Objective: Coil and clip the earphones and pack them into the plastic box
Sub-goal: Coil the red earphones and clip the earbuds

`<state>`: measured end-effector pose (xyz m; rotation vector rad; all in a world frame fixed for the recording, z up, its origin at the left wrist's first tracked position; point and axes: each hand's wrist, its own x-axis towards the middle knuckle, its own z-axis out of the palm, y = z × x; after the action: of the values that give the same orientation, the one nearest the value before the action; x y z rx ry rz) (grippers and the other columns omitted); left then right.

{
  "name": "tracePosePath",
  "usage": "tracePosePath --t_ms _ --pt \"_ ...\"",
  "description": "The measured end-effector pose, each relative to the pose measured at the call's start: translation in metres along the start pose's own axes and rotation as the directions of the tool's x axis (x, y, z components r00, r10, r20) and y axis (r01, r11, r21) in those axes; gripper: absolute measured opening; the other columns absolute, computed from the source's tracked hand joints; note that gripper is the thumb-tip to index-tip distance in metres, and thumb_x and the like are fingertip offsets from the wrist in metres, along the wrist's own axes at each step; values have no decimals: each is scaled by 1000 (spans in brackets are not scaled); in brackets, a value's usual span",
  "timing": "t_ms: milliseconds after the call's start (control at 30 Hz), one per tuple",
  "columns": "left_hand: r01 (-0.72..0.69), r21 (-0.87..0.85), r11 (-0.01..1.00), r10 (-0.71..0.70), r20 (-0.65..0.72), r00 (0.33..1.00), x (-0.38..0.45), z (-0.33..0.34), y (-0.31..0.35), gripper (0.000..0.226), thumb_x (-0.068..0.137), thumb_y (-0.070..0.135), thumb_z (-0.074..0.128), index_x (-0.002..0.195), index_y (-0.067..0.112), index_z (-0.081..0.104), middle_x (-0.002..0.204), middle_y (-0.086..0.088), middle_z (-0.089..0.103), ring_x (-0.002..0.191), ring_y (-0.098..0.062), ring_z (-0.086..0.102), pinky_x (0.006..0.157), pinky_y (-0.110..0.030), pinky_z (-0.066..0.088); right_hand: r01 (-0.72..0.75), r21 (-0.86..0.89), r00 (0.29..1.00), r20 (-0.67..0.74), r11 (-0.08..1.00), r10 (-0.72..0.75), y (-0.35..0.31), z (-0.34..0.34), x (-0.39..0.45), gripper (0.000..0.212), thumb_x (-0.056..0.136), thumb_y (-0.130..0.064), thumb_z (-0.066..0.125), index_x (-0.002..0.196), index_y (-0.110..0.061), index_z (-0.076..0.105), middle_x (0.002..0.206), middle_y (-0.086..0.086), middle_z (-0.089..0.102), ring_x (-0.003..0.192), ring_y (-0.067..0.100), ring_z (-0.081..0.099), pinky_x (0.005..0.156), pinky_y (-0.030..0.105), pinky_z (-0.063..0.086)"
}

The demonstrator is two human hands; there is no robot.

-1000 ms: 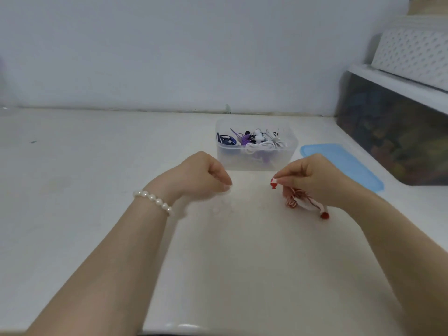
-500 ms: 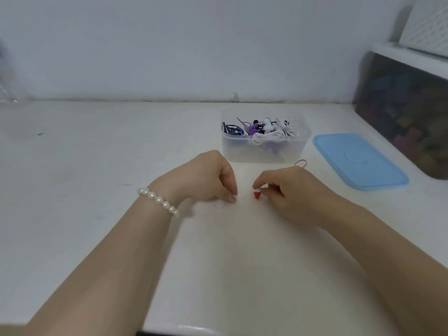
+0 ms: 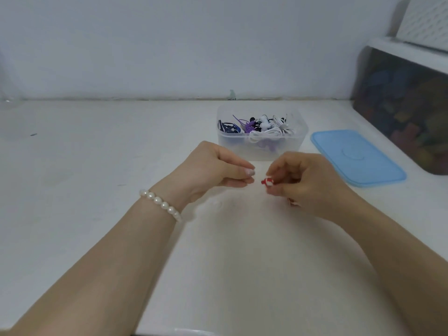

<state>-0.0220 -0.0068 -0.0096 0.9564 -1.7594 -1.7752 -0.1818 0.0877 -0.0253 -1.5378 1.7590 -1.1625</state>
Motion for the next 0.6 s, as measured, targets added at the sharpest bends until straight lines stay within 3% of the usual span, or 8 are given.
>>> tracePosePath --t_ms 100,267,367,500,600 --pt "61 -213 975 -54 40 998 0 8 0 9 79 -10 59 84 -8 66 66 -12 70 65 -16 70 65 -23 58 9 298 997 -76 955 14 -7 -9 -2 29 64 11 72 76 -14 67 58 -1 68 53 12 64 56 19 53" --pt "106 -430 897 -91 55 994 0 15 -1 15 81 -15 50 87 -10 63 70 -16 71 67 -19 71 66 -22 58 -19 479 995 -77 878 64 -9 -9 -4 12 57 -14 71 69 -16 73 64 5 72 55 17 66 56 21 54" --pt "99 -431 897 -94 32 995 0 17 -1 13 78 -11 56 88 -7 64 72 -14 72 67 -18 71 62 -21 57 -31 499 994 -74 866 78 -8 -6 -4 12 61 -17 68 72 -15 73 64 6 71 55 16 65 55 20 53" --pt "80 -320 944 -84 0 996 -1 19 -2 9 76 -3 64 82 1 69 71 -7 73 63 -14 70 58 -20 56 6 453 990 -128 891 59 -11 -5 -4 13 71 -4 67 84 -8 69 63 2 72 53 14 66 54 18 53" --pt "66 -287 956 -70 -6 998 -2 22 -2 9 76 -1 65 82 2 70 72 -6 73 64 -12 70 58 -19 56 36 379 989 -148 925 22 -14 -3 -5 11 74 0 67 77 -10 69 61 -2 71 52 12 66 53 18 52"
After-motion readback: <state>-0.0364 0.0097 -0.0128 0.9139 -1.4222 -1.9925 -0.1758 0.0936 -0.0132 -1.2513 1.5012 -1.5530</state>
